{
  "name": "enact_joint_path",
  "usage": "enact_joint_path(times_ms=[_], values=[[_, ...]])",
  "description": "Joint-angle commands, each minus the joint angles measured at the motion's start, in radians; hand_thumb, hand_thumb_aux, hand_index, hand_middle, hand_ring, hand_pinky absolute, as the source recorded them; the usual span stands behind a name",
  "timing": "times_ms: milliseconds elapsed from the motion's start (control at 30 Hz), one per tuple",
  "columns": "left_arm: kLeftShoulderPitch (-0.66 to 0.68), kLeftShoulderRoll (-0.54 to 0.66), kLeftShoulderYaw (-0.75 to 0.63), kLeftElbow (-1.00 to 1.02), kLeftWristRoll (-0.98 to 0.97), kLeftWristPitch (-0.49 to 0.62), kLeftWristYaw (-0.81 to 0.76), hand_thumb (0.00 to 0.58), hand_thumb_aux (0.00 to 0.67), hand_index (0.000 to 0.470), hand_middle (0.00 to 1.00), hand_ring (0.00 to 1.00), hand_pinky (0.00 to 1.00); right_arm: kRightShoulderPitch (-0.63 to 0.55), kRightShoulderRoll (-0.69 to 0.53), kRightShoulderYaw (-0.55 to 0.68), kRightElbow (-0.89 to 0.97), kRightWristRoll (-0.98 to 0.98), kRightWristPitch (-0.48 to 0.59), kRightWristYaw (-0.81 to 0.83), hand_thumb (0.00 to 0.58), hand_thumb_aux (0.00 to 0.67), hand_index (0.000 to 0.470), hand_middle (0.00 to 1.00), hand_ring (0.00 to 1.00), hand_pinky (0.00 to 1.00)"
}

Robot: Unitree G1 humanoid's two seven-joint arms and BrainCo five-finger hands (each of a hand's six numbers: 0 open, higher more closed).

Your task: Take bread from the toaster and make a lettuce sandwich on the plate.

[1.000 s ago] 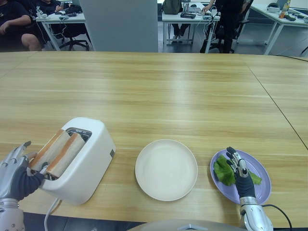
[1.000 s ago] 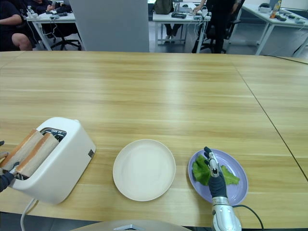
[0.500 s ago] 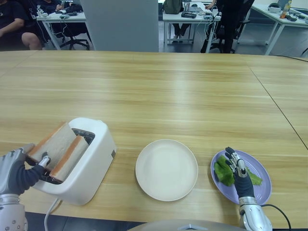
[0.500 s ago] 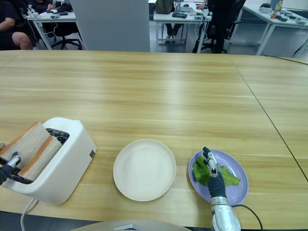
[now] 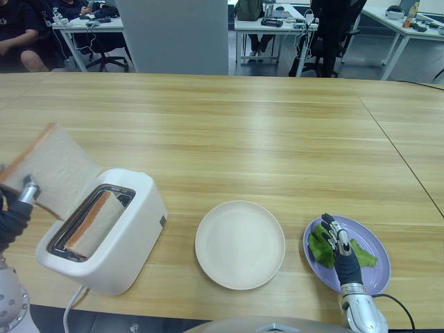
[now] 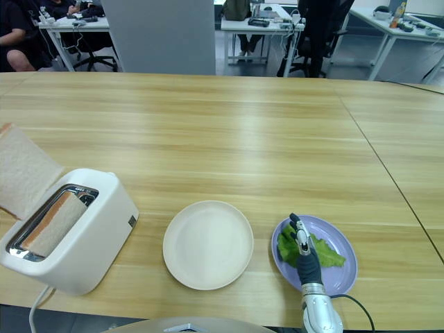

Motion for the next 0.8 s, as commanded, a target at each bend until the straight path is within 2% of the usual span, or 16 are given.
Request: enact_joint_path(times_ms=[33,200,300,600,767,800], values=[[-0.038,0.002,0.019,-0.040,-0.028,0.007,0.019,0.580,0.670,0.460,1.00,1.00,1.00,-0.011,-0.001,0.006,0.015,-0.008,0.007,0.001,0.000,0.000,0.000,0.00,0.00,0.00],[-0.111,0.013,-0.004,-0.074,-0.074,0.032,0.009,0.580,0.670,0.460,1.00,1.00,1.00,-0.020,0.001,0.009,0.019,-0.009,0.008,-0.004,0.000,0.000,0.000,0.00,0.00,0.00],[-0.143,0.005,-0.060,-0.094,-0.182,0.104,-0.057,0.580,0.670,0.460,1.00,1.00,1.00,-0.031,0.000,0.004,0.013,-0.012,0.007,-0.010,0.000,0.000,0.000,0.00,0.00,0.00],[-0.217,0.010,-0.365,-0.113,-0.495,0.348,-0.252,0.580,0.670,0.460,1.00,1.00,1.00,-0.149,-0.055,-0.039,-0.005,-0.037,0.019,-0.008,0.000,0.000,0.000,0.00,0.00,0.00],[-0.324,0.033,-0.577,0.014,-0.596,0.438,-0.351,0.580,0.670,0.460,1.00,1.00,1.00,-0.245,-0.128,-0.077,-0.018,-0.061,0.061,0.008,0.000,0.000,0.000,0.00,0.00,0.00],[-0.334,0.040,-0.620,0.050,-0.599,0.429,-0.377,0.580,0.670,0.460,1.00,1.00,1.00,-0.259,-0.152,-0.083,-0.014,-0.081,0.061,0.012,0.000,0.000,0.000,0.00,0.00,0.00]])
